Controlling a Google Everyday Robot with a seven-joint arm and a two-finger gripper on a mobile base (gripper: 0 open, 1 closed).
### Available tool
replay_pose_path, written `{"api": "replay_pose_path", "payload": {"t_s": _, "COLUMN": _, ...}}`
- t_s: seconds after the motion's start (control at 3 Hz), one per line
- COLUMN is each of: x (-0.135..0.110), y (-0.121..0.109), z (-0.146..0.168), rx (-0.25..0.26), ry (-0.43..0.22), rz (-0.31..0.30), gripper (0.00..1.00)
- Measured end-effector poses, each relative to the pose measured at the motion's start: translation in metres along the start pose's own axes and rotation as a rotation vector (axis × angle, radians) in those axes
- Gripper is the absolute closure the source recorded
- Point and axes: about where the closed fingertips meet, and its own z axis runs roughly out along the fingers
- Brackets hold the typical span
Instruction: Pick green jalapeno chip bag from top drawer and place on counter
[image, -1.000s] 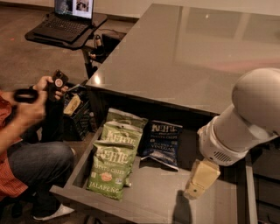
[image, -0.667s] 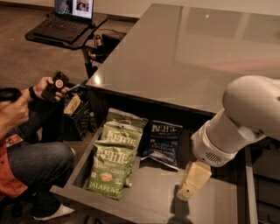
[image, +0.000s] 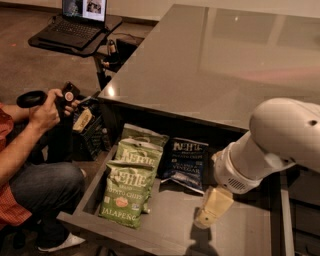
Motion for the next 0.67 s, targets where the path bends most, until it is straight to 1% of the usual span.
{"api": "replay_pose_path", "payload": {"t_s": 0.33, "x": -0.016, "y": -0.016, "z": 0.022, "rx": 0.068, "ry": -0.071, "rz": -0.054, "gripper": 0.00}}
{"api": "replay_pose_path", "payload": {"t_s": 0.67, "x": -0.036, "y": -0.042, "z": 0.056, "rx": 0.122, "ry": -0.082, "rz": -0.074, "gripper": 0.00}}
